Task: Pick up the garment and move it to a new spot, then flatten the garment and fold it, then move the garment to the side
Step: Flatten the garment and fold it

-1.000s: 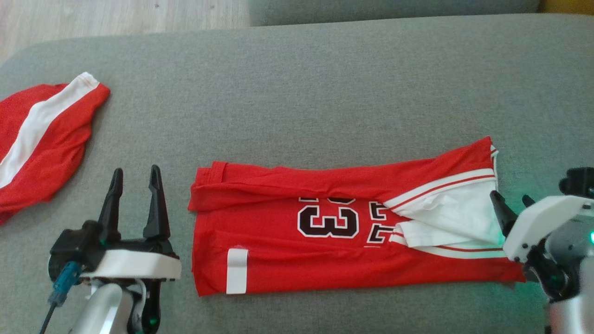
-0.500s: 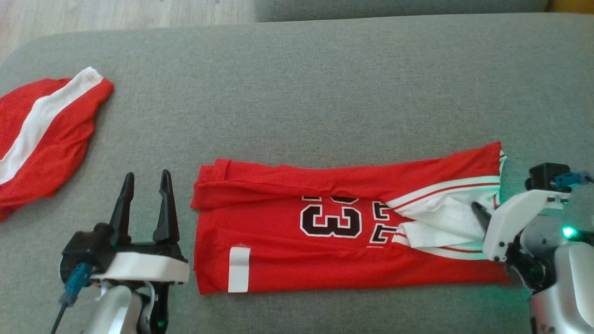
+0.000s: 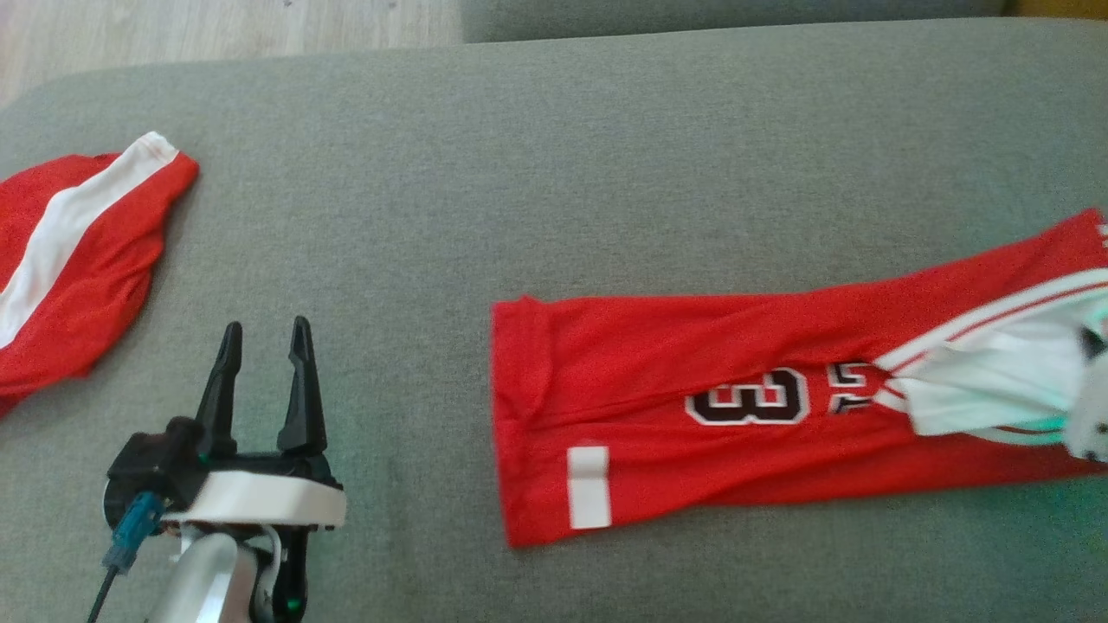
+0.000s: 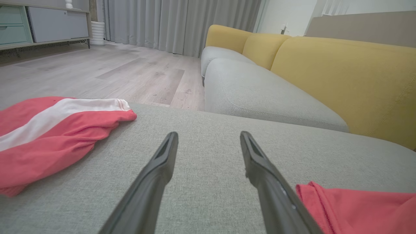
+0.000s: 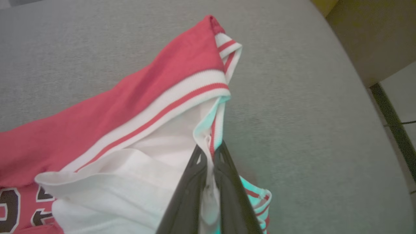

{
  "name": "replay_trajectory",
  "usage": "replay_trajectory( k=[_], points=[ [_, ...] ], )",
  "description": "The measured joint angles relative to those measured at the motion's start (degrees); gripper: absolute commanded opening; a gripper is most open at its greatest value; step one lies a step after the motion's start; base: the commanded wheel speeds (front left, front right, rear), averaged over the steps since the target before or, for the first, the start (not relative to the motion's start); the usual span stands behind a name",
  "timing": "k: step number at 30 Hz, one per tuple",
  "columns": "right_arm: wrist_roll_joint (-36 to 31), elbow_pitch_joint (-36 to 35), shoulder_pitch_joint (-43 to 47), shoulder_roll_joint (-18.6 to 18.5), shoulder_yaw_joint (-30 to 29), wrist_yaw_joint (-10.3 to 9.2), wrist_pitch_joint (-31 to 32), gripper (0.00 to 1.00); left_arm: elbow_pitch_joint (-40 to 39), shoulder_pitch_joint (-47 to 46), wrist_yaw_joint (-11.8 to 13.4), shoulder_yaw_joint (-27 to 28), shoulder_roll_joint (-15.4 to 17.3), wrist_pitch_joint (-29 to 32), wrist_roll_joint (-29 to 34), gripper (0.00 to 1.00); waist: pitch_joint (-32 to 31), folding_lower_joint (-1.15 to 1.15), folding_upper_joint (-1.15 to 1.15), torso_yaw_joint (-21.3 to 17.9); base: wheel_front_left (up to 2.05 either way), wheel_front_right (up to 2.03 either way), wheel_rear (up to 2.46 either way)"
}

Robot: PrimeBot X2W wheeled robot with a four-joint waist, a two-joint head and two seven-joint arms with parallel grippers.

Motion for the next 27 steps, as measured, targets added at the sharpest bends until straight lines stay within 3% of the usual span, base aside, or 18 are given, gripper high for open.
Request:
replay_trajectory(
  k=[7,14,18,22,27],
  points=[
    [-3.21,-7.06,4.42,0.15,-6.64,0.0,4.38,0.0,0.08,0.36,-0.77,0.8,-0.57,0.0,0.58,1.0,-0.76,0.0,0.0,-0.5,0.0,0.0,0.0],
    [-4.17,-11.66,6.74,1.7,-5.13,0.0,5.68,0.0,0.87,0.57,-1.31,0.86,-0.8,0.0,1.02,1.0,-2.16,0.0,0.0,-0.44,0.0,0.0,0.0],
    [-2.12,-15.67,6.99,3.09,0.79,0.0,6.15,0.0,1.08,1.69,-1.51,0.85,-0.8,0.0,1.18,1.0,-3.08,0.0,0.0,-0.34,0.0,0.0,0.0],
    [2.45,-20.64,7.8,4.83,11.98,0.0,6.2,0.0,1.27,2.52,-1.51,0.83,-0.8,0.0,1.44,1.0,-3.79,-0.01,0.0,0.27,0.0,0.0,0.0],
    [5.91,-21.05,8.1,6.03,26.11,0.0,5.48,0.0,1.27,2.57,-1.43,0.83,-0.8,0.0,1.44,1.0,-3.63,-0.01,0.0,0.5,0.0,0.0,0.0]
  ],
)
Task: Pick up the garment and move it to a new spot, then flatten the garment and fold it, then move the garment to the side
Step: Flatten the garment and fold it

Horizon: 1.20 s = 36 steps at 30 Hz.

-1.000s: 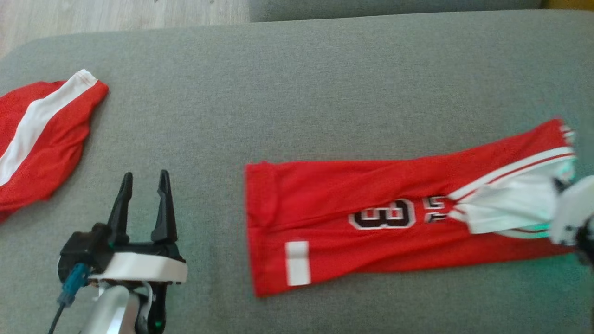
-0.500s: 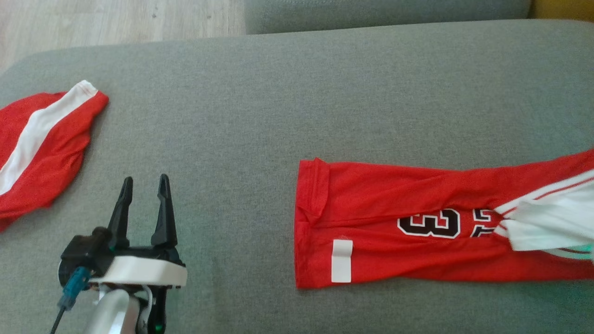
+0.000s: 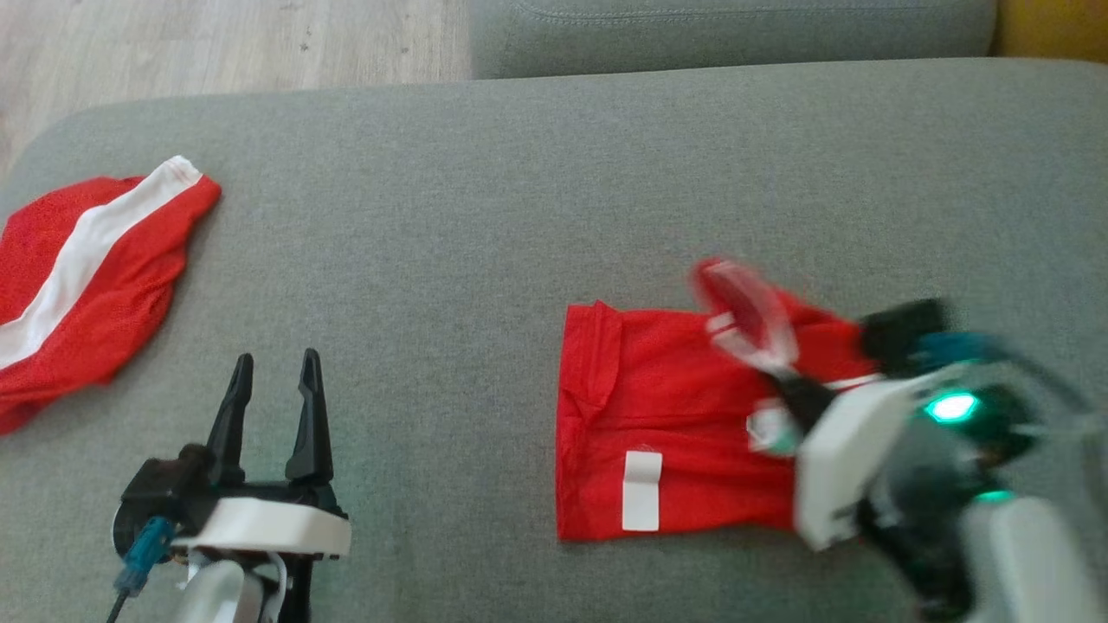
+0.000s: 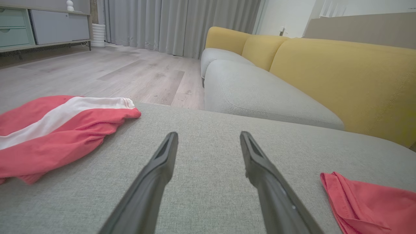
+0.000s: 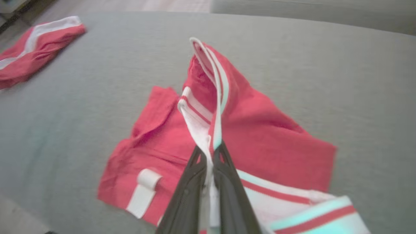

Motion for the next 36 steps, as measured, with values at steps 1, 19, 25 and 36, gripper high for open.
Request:
replay_trajectory(
  k=[1,19,25,36],
  points=[
    [0.59,0.73,-0.18,0.29,2.63,0.0,-0.56,0.0,-0.02,-0.01,0.0,0.0,0.0,0.0,0.0,1.0,0.14,0.0,0.0,0.0,0.0,0.0,0.0],
    [4.33,21.57,-10.0,2.42,16.14,0.0,-11.76,1.0,0.79,-0.3,-0.02,-0.92,-0.27,0.0,-0.01,1.0,1.16,0.0,0.0,2.52,0.0,0.0,0.0],
    [9.62,15.13,-10.29,2.47,16.68,0.0,-14.84,1.0,0.86,-0.28,0.08,-0.77,-0.22,0.0,-0.11,1.0,0.77,0.0,0.0,1.79,0.0,0.0,0.0],
    [-1.19,7.4,-3.57,-0.62,-3.37,0.0,-17.61,1.0,-0.04,-0.01,0.48,0.13,-0.01,0.0,-0.11,1.0,-0.07,0.0,0.0,0.22,0.0,0.0,0.0]
  ],
)
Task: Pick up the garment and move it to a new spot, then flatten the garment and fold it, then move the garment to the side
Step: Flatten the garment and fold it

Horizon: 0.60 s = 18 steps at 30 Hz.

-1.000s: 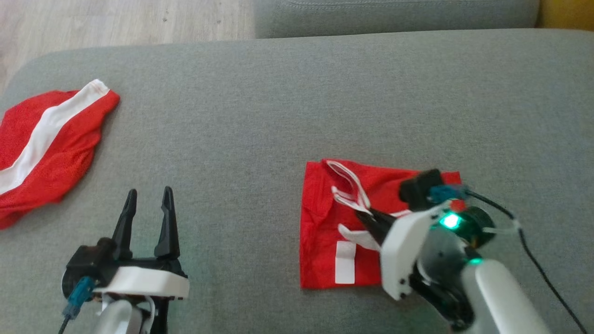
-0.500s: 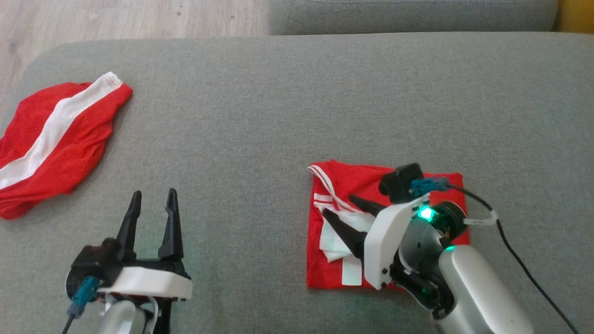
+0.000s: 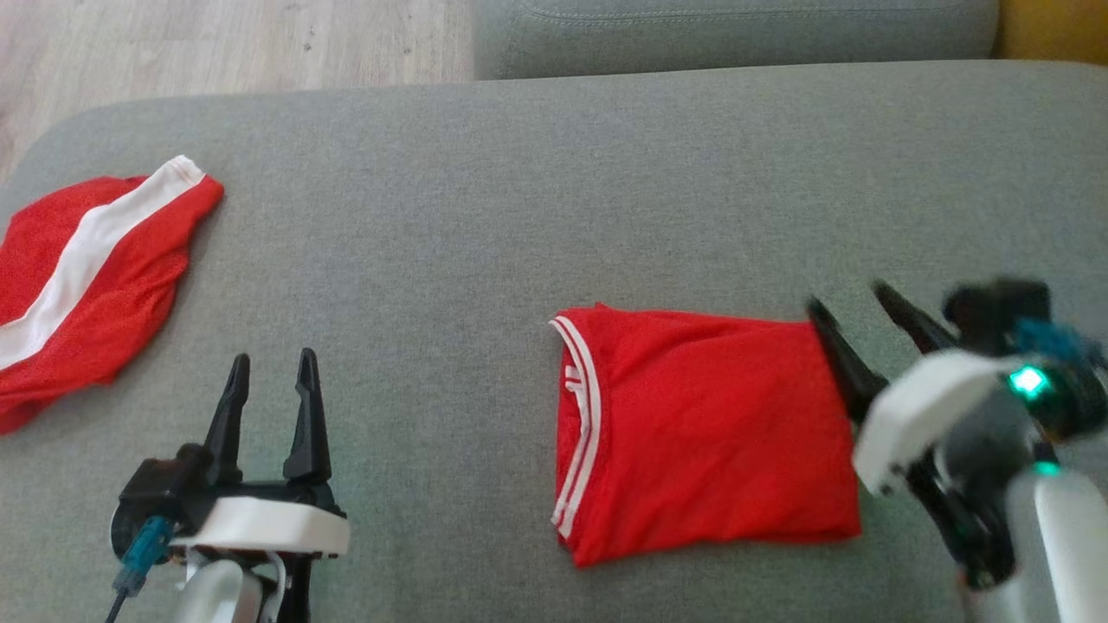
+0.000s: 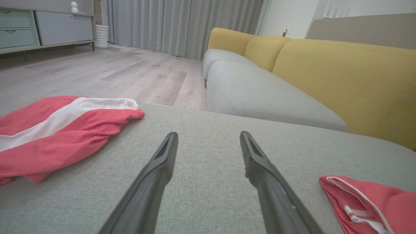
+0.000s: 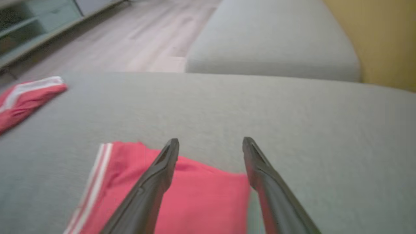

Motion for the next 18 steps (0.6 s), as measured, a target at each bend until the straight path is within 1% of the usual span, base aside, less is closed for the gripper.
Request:
replay_trajectory(
  k=[3,8,9,13,15,18],
  points=[
    [-1.2,1.96,4.25,0.33,-3.09,-0.01,-3.2,1.0,-0.01,0.06,-0.01,0.05,0.0,0.0,0.0,1.0,-0.38,0.0,0.0,-0.1,0.0,0.0,0.0],
    [-2.12,4.13,6.23,1.78,-5.91,-0.01,-16.97,1.0,-0.32,0.75,-0.01,0.3,0.01,0.0,0.02,1.0,-1.8,0.0,0.0,-0.24,0.0,0.0,0.0],
    [-2.12,4.13,6.23,1.78,-5.91,-0.01,-16.97,1.0,-0.32,0.75,-0.01,0.3,0.01,0.0,0.02,1.0,-1.8,0.0,0.0,-0.24,0.0,0.0,0.0],
    [-3.42,7.36,8.19,2.14,-6.6,-0.01,-26.43,1.0,-0.92,2.94,-0.02,0.86,0.0,0.0,0.49,1.0,-3.31,0.0,0.0,-0.72,0.0,0.0,0.0],
    [-3.57,9.36,9.1,2.53,-7.2,0.0,-28.86,1.0,-1.19,4.34,-0.03,1.12,-0.04,0.0,1.23,1.0,-4.07,0.0,0.0,-1.17,0.0,0.0,0.0],
    [-3.69,11.88,9.6,2.59,-7.71,0.0,-29.82,1.0,-1.38,6.17,-0.05,1.62,-0.07,0.01,1.98,1.0,-5.12,-0.01,0.0,-1.84,0.0,0.0,0.0]
  ],
)
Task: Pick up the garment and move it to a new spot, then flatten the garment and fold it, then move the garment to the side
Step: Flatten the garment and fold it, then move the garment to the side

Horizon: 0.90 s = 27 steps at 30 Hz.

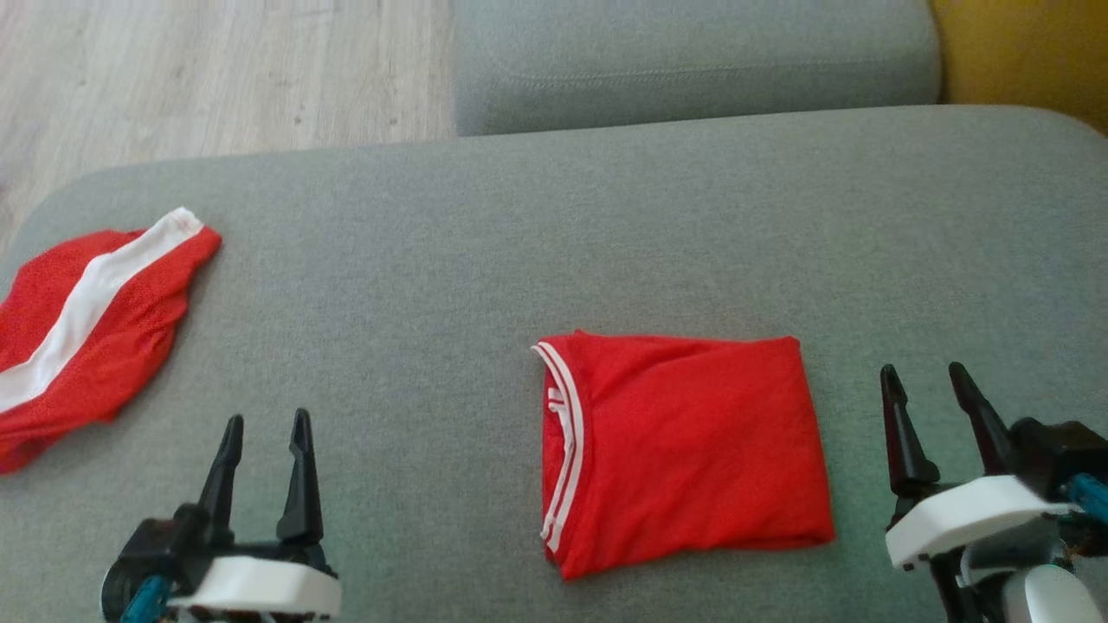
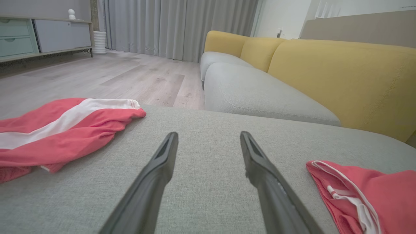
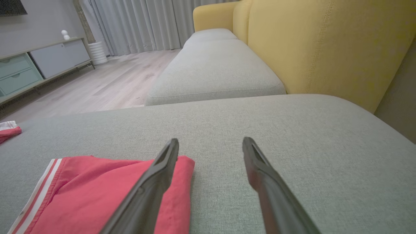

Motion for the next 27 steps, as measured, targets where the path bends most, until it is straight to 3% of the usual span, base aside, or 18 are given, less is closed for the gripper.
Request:
replay_trajectory(
  k=[20,23,27],
  points=[
    [0.15,1.65,-0.69,-0.11,1.64,0.0,1.08,1.0,0.25,1.26,-0.94,1.56,-0.97,-0.01,1.74,1.0,-0.87,0.01,0.0,-1.08,0.0,0.0,0.0],
    [1.88,1.42,-2.74,-0.15,3.42,0.0,5.22,1.0,0.04,1.25,-0.94,1.8,-1.12,-0.01,1.76,1.0,-0.32,0.01,0.0,-1.07,0.0,0.0,0.0],
    [3.04,3.16,-5.66,-0.08,4.41,-0.01,18.08,1.0,-0.68,1.12,-0.94,2.03,-1.16,-0.01,2.24,1.0,0.59,0.01,0.0,-0.94,0.0,0.0,0.0]
  ],
)
